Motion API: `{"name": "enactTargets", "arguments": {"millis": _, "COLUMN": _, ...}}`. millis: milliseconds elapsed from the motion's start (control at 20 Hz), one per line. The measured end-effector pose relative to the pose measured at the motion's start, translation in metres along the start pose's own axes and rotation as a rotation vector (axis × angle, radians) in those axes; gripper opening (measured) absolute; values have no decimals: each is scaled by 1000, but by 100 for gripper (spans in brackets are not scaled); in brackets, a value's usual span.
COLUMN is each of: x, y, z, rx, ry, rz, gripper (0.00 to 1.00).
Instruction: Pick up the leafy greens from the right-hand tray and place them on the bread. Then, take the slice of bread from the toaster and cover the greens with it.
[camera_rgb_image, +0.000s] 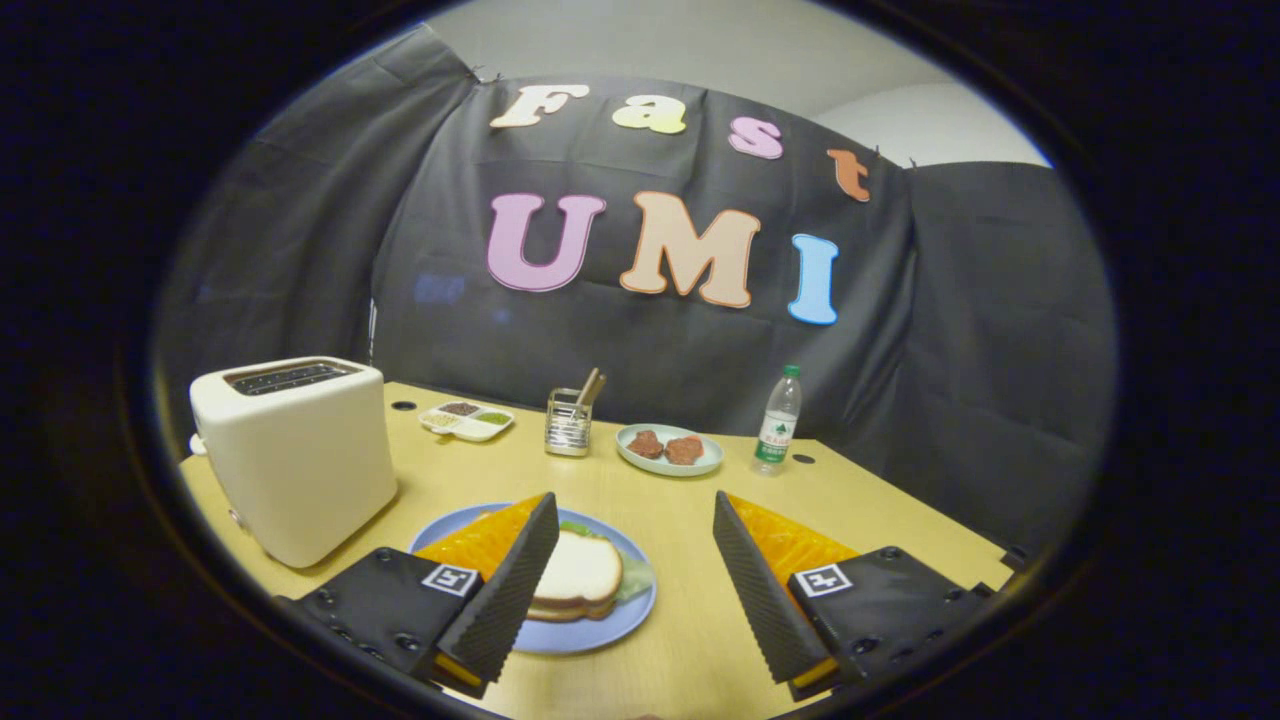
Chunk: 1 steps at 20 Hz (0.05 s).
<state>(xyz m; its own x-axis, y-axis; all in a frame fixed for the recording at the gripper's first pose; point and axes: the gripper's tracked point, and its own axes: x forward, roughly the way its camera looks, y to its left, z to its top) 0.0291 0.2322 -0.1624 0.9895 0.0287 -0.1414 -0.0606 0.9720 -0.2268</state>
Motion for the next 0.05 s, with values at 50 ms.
{"name": "enactTargets", "arguments": {"millis": 50, "x": -2, "y": 1, "z": 3, "rx": 10, "ry": -6, "rz": 5, "gripper": 98}}
